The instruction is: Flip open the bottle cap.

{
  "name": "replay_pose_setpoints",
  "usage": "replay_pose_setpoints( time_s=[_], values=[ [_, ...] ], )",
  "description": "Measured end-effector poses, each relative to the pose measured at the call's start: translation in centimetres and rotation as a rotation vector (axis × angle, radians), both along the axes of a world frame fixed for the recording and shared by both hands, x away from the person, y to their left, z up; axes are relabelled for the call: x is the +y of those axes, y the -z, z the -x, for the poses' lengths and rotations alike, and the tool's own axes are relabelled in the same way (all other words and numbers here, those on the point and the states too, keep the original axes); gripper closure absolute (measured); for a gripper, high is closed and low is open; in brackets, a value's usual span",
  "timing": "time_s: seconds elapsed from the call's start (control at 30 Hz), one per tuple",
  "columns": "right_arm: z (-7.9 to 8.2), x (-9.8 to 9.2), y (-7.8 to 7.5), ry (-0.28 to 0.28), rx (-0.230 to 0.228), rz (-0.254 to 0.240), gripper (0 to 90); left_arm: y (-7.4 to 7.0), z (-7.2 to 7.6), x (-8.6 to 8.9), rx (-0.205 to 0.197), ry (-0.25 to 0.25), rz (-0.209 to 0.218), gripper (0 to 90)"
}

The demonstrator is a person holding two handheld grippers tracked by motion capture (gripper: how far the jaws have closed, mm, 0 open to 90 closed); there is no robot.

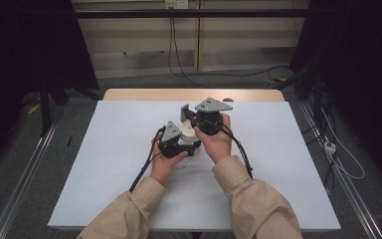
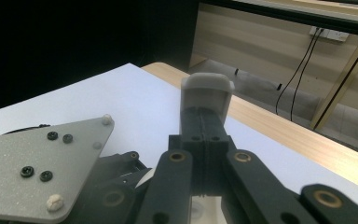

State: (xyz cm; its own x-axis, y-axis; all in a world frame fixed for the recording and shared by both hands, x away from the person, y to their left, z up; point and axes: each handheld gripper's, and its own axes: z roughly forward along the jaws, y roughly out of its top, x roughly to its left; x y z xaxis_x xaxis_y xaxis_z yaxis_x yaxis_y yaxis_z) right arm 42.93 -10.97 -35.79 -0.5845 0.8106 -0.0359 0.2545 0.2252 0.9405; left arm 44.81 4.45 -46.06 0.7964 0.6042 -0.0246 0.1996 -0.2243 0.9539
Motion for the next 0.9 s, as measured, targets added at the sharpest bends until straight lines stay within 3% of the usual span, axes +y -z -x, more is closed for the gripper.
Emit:
replay_pose_setpoints(
  time_s=[0.1,0.9],
  values=[
    [-0.2,0.1,0.2,0.002,0.012,0.021,90.0,0.0,0.0,0.0,0.008,-0.001,0.007,18.5],
    [-1.6,1.1,1.1,-0.007,0.013,0.035,90.0,0.0,0.0,-0.1,0.009,-0.002,0.005,18.6]
  ],
)
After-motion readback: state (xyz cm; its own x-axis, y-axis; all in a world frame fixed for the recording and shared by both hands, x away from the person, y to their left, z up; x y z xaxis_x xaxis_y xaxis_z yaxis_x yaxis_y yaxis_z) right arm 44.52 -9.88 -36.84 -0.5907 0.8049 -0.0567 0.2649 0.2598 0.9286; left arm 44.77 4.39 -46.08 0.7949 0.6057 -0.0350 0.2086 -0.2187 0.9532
